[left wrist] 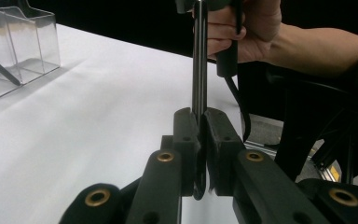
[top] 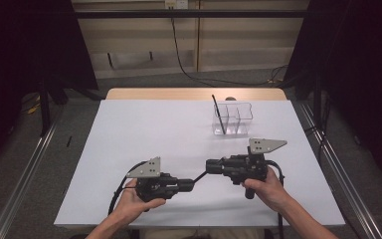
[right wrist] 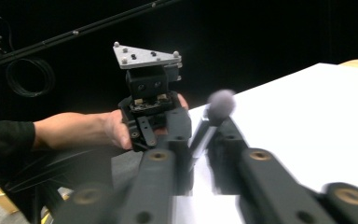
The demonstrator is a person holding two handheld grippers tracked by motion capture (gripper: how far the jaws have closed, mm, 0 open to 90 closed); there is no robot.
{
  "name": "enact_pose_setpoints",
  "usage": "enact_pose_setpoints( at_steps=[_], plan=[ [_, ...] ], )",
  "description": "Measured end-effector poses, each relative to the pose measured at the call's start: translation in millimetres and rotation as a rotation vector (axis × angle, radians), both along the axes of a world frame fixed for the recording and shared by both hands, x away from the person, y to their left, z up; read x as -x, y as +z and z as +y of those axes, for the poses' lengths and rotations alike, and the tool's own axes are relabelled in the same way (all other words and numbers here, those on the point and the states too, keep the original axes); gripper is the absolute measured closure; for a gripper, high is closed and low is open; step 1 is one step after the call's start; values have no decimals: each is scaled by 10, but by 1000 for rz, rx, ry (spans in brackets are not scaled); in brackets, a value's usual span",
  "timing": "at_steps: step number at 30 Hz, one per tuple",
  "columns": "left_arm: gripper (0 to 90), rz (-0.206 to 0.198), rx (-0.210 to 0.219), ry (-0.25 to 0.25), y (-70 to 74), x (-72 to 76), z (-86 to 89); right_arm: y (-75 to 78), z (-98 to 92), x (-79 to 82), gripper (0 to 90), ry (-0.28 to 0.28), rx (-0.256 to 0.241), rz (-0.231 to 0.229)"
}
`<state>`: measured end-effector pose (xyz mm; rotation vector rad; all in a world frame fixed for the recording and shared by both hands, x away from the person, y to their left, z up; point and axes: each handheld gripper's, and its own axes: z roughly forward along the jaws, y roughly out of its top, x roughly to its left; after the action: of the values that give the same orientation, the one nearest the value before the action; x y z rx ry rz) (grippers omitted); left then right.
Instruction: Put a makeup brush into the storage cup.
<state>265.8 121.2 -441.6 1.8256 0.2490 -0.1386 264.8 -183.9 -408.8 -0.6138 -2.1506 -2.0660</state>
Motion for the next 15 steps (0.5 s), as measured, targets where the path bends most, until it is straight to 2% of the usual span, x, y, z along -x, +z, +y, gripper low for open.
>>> enact_pose_setpoints(
  at_steps=[6, 9, 15],
  plan=[
    [793, 21, 12, 34, -13, -38, 20, 13, -2, 0, 840, 0, -2, 15],
    [690, 20, 11, 60, -8, -47, 36, 25, -19, -7, 840, -13, 5, 15],
    [596, 4, 16, 100, 1, -50, 67, 37, -48, -16, 840, -36, 40, 9]
  ],
)
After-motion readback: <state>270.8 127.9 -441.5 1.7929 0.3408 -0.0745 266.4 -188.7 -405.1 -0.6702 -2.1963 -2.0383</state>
